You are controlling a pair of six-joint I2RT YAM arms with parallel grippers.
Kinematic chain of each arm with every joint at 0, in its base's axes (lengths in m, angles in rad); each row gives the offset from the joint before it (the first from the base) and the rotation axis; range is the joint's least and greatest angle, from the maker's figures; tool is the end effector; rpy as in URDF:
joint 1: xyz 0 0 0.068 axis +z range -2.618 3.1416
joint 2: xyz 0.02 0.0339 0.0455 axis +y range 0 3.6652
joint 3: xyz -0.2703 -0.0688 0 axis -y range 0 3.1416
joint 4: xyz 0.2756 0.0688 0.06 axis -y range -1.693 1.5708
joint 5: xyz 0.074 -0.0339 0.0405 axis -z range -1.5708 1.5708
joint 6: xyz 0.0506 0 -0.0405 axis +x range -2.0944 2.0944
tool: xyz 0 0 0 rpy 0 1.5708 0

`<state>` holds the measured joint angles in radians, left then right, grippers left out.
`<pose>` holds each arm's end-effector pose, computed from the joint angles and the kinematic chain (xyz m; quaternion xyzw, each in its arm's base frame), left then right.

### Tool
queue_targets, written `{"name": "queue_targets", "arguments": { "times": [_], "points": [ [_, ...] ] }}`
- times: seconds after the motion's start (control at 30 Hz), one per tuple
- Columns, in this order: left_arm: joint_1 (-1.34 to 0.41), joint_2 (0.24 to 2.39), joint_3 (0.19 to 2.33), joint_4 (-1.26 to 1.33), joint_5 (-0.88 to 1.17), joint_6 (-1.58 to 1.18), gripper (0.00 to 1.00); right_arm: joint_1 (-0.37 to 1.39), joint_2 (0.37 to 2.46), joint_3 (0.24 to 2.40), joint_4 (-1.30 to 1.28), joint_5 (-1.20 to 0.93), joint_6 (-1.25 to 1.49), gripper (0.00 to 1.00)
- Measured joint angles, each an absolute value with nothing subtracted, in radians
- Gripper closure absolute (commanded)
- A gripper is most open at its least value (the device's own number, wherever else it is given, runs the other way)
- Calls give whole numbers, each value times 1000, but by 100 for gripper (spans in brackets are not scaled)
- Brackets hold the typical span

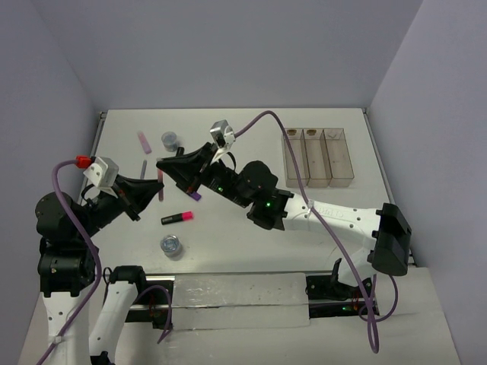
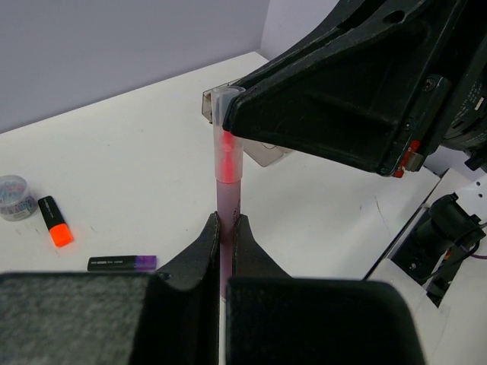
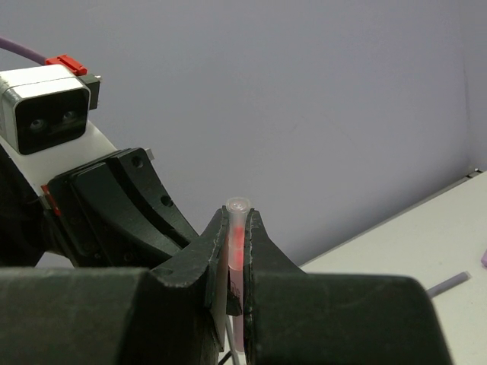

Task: Sort the stationery into containers
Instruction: Close the pen cap on the pen.

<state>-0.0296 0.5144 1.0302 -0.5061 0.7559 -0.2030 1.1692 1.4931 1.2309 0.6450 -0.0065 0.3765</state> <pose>0.1046 -0.0378 0.4357 0.2046 0.6743 -0.3345 0.6258 0.1546 0.3649 0.4160 -0.2186 0.5152 0.5799 0.5920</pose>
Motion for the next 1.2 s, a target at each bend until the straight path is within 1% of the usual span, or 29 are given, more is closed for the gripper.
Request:
{"name": "queue_targets", "arguments": {
  "times": [0.47,1.03,1.13,1.2],
  "points": [
    [-17,514,1027,-585,732,-142,100,1193,1521,1203,678,64,381,100],
    [-17,513,1023,-600,730,-124,100,1194,1519,1190,684,68,378,100],
    [-17,509,1018,-600,734,-123,100,1196,1516,1195,670,66,367,97],
    [-16,501,1006,-594,742,-125,100,1200,1513,1201,650,64,351,99]
  ]
}}
